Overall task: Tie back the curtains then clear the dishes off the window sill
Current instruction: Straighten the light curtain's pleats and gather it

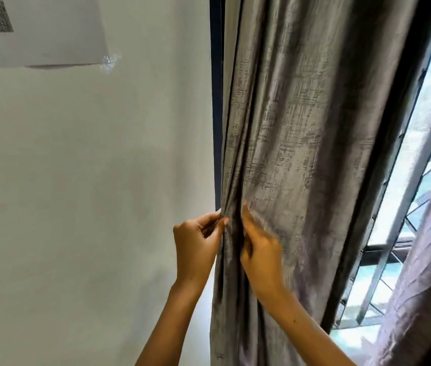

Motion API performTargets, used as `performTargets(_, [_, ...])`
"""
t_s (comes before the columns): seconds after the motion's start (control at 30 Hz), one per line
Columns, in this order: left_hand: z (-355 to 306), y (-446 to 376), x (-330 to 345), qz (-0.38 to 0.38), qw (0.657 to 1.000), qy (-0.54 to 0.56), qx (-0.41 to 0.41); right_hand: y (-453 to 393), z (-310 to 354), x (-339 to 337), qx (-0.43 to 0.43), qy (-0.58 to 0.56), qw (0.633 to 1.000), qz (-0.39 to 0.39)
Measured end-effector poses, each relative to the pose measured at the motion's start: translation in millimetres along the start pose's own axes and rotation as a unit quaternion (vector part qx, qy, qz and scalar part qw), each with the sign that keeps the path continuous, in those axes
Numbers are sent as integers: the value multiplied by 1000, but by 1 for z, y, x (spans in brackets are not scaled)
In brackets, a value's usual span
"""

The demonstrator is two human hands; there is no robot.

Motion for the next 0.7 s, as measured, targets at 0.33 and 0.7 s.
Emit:
performTargets(0.33, [-11,3,11,5,1000,24,8,11,-4,9,-32,-11,990,135])
performTargets(0.7, [11,-9,-1,13,1000,4,-17,-17,-27,-21,137,-79,987,-28])
Point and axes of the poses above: each hand's wrist, its own y-axis away from the middle knuckle, its own x-axis out of the palm, z = x × y, the point moved 4 cm from there along -y, towards the middle knuckle, and after that the axes turned 9 degrees about x, right-handed, at the moved point
